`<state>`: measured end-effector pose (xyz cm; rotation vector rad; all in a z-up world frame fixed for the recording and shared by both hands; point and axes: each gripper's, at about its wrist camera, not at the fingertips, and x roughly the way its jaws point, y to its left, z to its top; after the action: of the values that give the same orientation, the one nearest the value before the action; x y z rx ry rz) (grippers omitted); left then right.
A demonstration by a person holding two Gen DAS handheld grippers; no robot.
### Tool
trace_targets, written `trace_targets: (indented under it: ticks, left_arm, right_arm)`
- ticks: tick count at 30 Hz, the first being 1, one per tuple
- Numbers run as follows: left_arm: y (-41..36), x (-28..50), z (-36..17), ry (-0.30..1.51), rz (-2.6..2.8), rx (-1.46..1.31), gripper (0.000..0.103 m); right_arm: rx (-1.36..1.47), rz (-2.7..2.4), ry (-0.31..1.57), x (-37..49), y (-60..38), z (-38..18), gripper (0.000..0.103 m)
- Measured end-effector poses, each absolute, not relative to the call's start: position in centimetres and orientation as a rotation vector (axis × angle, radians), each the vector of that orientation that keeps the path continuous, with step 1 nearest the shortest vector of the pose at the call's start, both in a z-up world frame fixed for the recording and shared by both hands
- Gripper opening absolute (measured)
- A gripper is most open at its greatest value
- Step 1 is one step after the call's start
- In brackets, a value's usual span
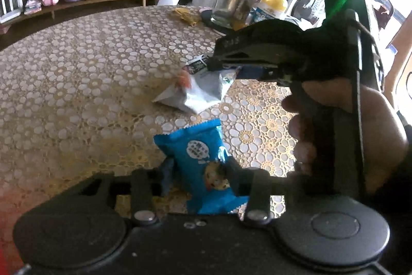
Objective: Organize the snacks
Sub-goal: 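Grasp the blue cookie packet with the left tool while the right tool grasps the white pouch, then carry the blue packet over the box while the right tool carries the white pouch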
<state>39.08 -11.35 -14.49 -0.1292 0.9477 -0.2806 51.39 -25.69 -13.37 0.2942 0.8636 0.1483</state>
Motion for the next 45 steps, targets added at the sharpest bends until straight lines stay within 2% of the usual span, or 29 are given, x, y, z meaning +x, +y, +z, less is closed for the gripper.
trace_targets:
  ticks: [9,15,29,45]
  left_arm:
    - [-10.7,37.2,-14.0,0.954,-0.267,-0.099,0.030]
    - [-9.9,34.6,-13.6,0.975,-0.260,-0.091,0.029]
    - [-8.2,26.1,-11.0,0.990,-0.252,-0.092,0.029]
    - [-5.3,17.5,-5.1,0.919,-0.246,-0.074,0.029]
  right_arm:
    - [0.322,0.130,0.861,48.3,-26.9,-12.1,0.020]
    - [0.293,0.151,0.855,44.4,-27.2,-10.7,0.018]
    - [0.218,0.189,0.838,33.5,-27.7,-6.6,0.015]
    - [0.162,0.277,0.808,21.2,-25.3,-0.4,0.015]
